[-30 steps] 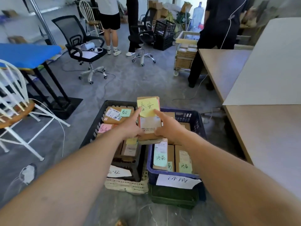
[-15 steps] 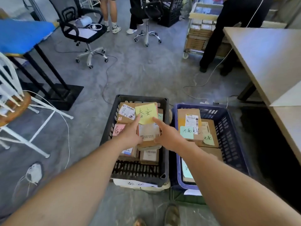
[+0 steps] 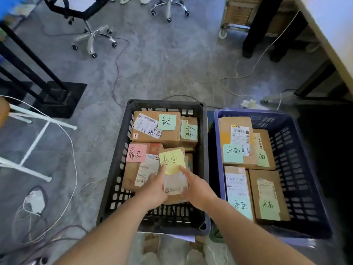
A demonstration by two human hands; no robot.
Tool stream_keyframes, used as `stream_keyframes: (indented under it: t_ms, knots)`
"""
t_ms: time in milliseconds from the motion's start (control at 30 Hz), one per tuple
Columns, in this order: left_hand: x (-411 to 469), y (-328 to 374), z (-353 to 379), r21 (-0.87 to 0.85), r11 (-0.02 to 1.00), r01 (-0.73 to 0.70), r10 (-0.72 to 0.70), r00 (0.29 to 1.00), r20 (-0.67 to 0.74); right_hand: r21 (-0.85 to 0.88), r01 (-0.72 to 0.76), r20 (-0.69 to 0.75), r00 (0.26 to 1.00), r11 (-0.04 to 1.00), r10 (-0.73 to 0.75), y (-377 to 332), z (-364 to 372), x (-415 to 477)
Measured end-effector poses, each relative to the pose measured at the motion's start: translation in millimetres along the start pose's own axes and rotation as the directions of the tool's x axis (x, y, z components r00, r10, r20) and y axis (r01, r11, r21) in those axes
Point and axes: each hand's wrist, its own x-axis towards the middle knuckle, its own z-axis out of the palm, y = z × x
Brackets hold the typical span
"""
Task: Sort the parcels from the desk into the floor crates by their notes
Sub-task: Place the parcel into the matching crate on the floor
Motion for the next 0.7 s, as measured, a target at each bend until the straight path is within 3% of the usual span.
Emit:
stream_keyframes:
  t_ms: [233,700]
  knots:
    - [43,0,7,0.082,0.995,-0.053,0.049,0.997,0.052,0.035,-0.098,-0.037,0.994,0.995,0.099,23,16,39]
    - [105,-41,-4,0.136,0.973,-0.189,0.183,0.982,0.054,0.012,-0.131,-0.085,0.988,0.991,0.131,24,39,121]
